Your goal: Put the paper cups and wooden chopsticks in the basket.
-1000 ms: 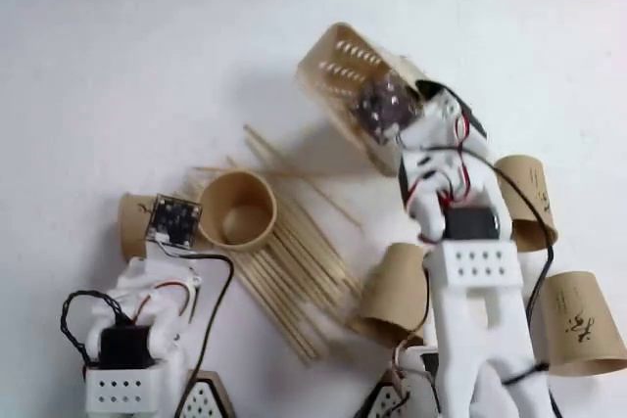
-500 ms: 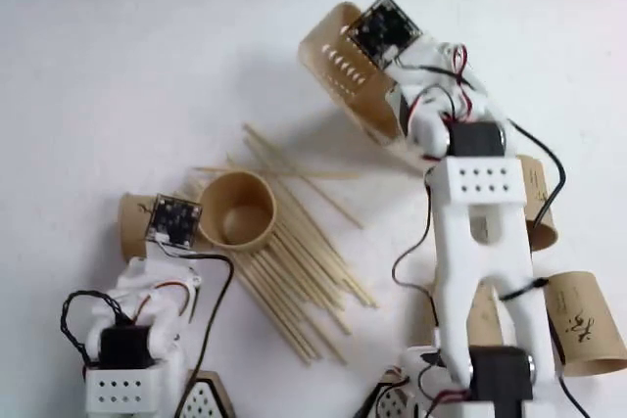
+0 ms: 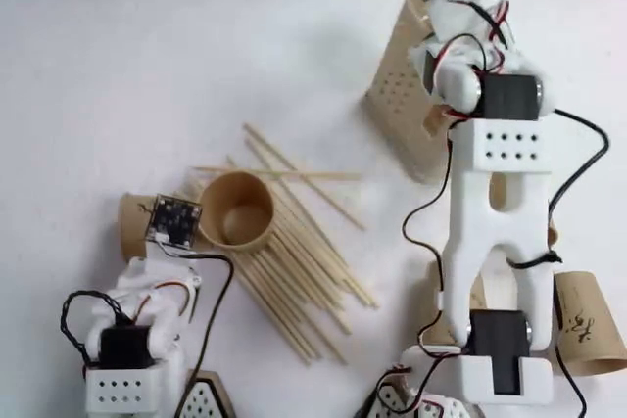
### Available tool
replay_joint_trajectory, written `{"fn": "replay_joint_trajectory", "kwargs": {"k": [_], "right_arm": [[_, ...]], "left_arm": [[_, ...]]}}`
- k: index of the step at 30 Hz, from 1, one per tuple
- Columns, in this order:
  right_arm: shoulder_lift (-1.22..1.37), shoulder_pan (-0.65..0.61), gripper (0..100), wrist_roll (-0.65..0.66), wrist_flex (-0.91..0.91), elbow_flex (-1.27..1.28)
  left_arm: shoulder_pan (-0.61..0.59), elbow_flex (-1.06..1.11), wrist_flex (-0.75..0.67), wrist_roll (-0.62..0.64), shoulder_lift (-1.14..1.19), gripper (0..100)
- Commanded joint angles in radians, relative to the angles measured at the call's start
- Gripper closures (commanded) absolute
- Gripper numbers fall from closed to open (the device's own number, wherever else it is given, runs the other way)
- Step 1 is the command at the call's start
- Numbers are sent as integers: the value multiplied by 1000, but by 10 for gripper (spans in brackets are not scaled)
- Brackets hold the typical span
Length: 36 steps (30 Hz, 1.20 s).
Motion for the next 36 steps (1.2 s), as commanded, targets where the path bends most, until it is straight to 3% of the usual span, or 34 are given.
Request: {"fn": "replay_joint_trajectory", "kwargs": {"k": [1,9,23,31,36], "right_arm": [[2,-59,779,-11,36,-81],[91,-145,779,-12,1,-91],[302,-165,783,-12,-226,-91],[395,-165,947,-2,-318,-91],[363,-185,979,2,-271,-91]], "left_arm": [[8,-5,5,6,1,975],[8,-5,5,6,1,976],[8,-5,5,6,1,976],[8,-5,5,6,1,976],[8,-5,5,6,1,976]]}}
